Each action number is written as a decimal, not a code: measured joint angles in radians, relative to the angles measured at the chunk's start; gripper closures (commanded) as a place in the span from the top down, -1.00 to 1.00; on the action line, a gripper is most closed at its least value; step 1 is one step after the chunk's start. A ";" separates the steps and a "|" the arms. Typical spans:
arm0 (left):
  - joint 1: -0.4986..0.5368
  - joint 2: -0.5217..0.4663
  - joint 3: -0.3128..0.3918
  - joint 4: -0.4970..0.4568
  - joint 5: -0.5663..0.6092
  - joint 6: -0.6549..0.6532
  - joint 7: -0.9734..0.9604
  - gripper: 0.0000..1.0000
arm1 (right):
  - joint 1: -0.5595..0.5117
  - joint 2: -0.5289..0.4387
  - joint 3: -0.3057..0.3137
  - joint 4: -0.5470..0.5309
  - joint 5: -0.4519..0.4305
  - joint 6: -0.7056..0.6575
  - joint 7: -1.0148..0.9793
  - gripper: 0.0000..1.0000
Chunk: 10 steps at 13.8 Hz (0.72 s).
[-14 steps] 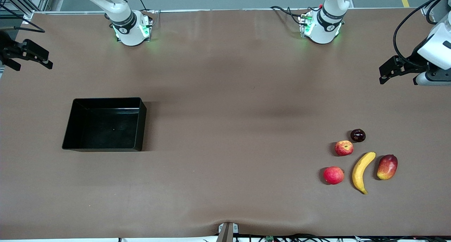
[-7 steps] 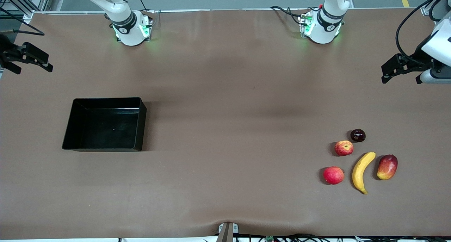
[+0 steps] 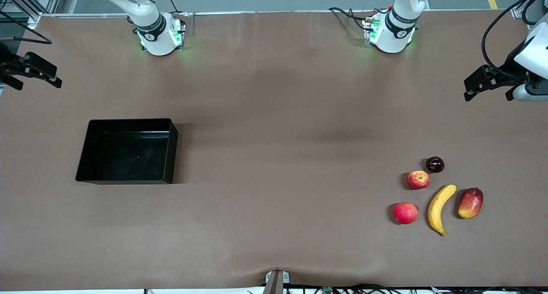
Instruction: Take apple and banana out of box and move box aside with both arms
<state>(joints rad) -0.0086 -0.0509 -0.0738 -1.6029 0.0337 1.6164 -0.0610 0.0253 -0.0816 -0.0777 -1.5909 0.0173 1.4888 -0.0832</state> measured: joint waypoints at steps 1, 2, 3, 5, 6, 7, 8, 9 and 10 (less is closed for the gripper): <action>0.000 0.000 0.000 0.001 -0.011 -0.001 0.000 1.00 | -0.003 0.000 0.000 0.000 0.000 0.000 -0.001 1.00; 0.000 0.000 0.000 0.001 -0.025 -0.002 0.000 1.00 | -0.006 0.001 0.000 0.000 0.000 0.000 -0.001 1.00; 0.000 0.000 0.001 0.001 -0.034 -0.004 0.000 1.00 | -0.006 0.001 0.000 0.000 0.000 0.000 -0.001 1.00; 0.000 0.000 0.001 0.002 -0.038 -0.009 -0.001 1.00 | -0.006 0.002 0.000 0.000 0.000 0.000 -0.001 1.00; 0.000 0.000 0.003 0.004 -0.038 -0.013 -0.001 1.00 | -0.006 0.002 0.000 0.000 0.000 -0.001 -0.001 1.00; 0.000 0.000 0.004 0.005 -0.038 -0.015 -0.001 1.00 | -0.006 0.002 0.000 0.000 0.000 -0.001 -0.001 1.00; 0.000 0.000 0.006 0.005 -0.038 -0.017 -0.001 1.00 | -0.007 0.002 0.000 0.000 0.000 -0.002 -0.001 1.00; 0.000 0.000 0.008 0.005 -0.038 -0.019 -0.001 1.00 | -0.007 0.002 0.000 0.000 0.000 -0.002 -0.001 1.00; 0.000 0.000 0.009 0.005 -0.038 -0.020 -0.001 1.00 | -0.007 0.002 0.000 0.000 0.000 -0.002 -0.001 1.00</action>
<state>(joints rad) -0.0085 -0.0509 -0.0645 -1.5981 -0.0040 1.5962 -0.0617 0.0182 -0.0797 -0.0777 -1.5909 0.0173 1.4863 -0.0844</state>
